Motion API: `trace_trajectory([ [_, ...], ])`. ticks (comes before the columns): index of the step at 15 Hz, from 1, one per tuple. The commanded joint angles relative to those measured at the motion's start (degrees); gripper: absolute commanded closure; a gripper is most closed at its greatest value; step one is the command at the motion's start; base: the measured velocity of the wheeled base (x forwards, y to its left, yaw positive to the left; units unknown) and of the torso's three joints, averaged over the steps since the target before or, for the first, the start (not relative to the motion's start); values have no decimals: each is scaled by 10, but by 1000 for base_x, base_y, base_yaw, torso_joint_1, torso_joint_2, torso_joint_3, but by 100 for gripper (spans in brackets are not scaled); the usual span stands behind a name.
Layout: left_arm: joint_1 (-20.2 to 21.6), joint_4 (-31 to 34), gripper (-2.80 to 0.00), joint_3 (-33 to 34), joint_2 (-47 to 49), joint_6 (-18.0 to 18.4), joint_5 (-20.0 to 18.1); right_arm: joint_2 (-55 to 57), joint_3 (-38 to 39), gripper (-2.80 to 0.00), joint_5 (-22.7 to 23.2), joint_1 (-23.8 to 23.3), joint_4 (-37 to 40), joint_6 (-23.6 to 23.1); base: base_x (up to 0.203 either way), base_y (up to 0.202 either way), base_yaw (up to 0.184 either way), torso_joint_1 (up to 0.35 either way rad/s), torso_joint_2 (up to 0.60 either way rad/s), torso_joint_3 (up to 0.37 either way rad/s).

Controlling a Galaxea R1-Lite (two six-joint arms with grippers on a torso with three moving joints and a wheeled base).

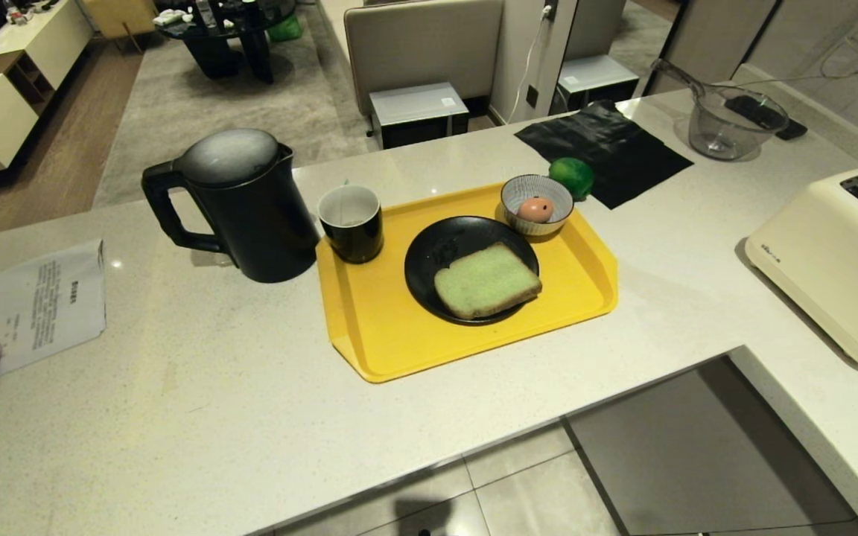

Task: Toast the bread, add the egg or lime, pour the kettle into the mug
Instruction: Pick up the kettle

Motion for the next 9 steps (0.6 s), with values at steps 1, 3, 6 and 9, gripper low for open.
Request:
trace_trajectory([
  [1,0,0,0,0,0,0,0,-14,7,0,5,1,-6,0,0,0,0,0,0,0],
  [3,0,0,0,0,0,0,0,-48,13,0,12,0,-1,0,0,0,0,0,0,0],
  [6,0,0,0,0,0,0,0,-90,17,0,15,-1,47,9,0,0,0,0,0,0],
  [9,0,0,0,0,0,0,0,-89,17,0,19,-1,44,13,0,0,0,0,0,0],
])
